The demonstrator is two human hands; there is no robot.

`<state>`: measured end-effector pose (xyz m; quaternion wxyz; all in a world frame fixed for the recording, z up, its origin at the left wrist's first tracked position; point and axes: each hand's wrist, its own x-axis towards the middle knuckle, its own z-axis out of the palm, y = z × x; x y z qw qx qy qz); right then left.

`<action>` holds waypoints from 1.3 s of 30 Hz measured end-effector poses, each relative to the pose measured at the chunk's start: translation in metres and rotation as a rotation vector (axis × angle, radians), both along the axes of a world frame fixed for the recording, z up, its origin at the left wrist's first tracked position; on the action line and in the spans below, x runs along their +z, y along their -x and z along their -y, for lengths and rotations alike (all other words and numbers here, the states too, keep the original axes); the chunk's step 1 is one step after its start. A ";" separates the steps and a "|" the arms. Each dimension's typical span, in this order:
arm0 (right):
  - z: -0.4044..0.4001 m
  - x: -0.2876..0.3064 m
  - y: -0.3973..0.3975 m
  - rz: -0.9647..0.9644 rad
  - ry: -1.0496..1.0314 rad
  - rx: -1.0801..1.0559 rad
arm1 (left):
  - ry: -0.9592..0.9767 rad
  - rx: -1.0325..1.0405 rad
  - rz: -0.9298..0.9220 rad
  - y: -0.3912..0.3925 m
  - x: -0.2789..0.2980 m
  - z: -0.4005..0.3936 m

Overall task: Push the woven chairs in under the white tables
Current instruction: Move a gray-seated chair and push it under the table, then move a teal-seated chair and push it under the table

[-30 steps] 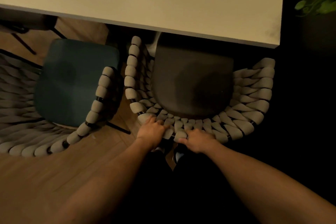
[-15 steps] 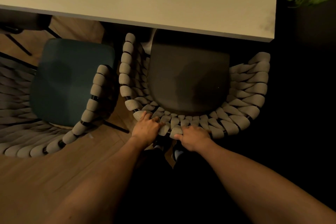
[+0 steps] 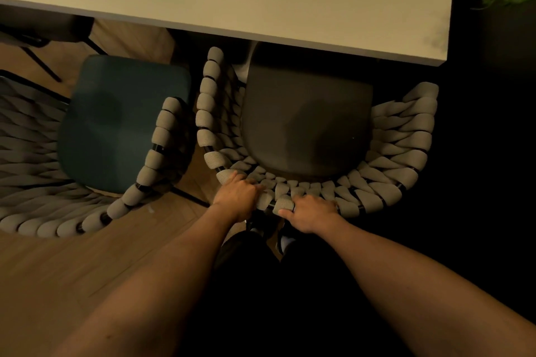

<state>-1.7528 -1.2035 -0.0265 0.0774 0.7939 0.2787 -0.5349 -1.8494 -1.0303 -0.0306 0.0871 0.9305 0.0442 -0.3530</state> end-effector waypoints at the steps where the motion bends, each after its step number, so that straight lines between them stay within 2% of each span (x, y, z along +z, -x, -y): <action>1: -0.002 0.001 0.000 0.006 -0.007 0.018 | 0.027 0.047 0.005 0.000 0.002 -0.002; 5: -0.021 0.011 0.009 0.046 -0.101 0.104 | 0.152 0.350 0.066 0.009 0.015 -0.013; 8: -0.047 0.023 0.020 0.060 -0.192 0.150 | 0.219 0.502 0.131 0.029 0.032 -0.028; 15: -0.126 0.040 0.079 0.089 -0.236 0.386 | 0.227 0.734 0.026 0.122 0.048 -0.084; 23: -0.234 0.050 0.214 0.111 -0.270 0.529 | 0.176 0.867 0.050 0.271 0.057 -0.177; 28: -0.299 0.056 0.286 0.115 -0.315 0.550 | 0.180 0.928 0.077 0.348 0.061 -0.229; 33: -0.347 0.058 0.319 0.134 -0.332 0.572 | 0.173 0.930 0.056 0.391 0.061 -0.275; 39: -0.404 0.046 0.326 0.115 -0.363 0.485 | 0.178 0.956 0.031 0.410 0.045 -0.339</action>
